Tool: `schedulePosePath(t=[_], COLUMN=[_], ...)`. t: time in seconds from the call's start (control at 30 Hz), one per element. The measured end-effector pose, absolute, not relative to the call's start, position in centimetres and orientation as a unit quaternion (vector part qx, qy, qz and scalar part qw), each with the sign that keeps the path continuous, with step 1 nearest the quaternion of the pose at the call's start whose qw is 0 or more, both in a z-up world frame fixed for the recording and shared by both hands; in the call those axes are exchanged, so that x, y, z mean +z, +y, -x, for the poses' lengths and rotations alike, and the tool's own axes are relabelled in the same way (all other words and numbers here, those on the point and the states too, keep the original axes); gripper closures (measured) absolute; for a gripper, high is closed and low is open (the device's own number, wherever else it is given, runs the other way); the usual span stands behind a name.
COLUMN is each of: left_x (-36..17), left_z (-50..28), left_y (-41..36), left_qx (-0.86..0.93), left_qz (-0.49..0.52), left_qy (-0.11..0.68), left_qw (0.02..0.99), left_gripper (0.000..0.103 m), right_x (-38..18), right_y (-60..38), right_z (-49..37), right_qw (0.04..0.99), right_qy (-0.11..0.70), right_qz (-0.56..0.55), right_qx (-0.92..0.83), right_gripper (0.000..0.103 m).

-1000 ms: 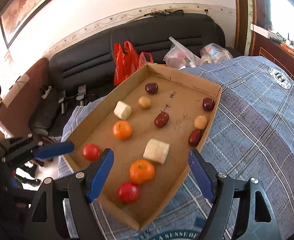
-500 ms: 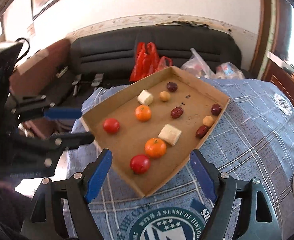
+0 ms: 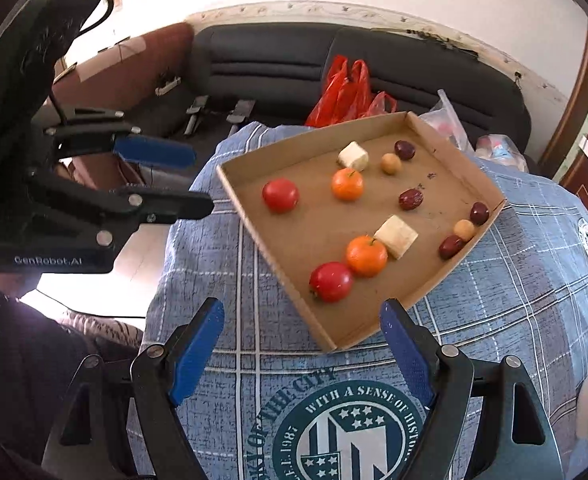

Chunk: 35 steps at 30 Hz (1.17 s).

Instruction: Organize fruits

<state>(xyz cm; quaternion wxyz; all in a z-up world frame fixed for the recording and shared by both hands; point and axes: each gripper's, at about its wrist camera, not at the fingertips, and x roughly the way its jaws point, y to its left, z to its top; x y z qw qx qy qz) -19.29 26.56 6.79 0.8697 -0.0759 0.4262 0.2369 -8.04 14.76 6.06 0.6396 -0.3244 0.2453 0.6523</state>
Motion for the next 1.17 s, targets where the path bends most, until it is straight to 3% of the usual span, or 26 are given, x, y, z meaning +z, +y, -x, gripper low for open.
schedulePosePath(t=[1.17], left_x=[6.8], left_z=[19.4], left_y=[27.0], left_qx=[0.255], left_qz=[0.071], left_qy=[0.42], left_qw=[0.868], left_gripper=[0.059], right_x=[6.1], right_y=[16.2], right_z=[9.6], right_qw=[0.616], right_qy=[0.237], right_qz=[0.333], right_qx=[0.673], right_gripper=[0.021])
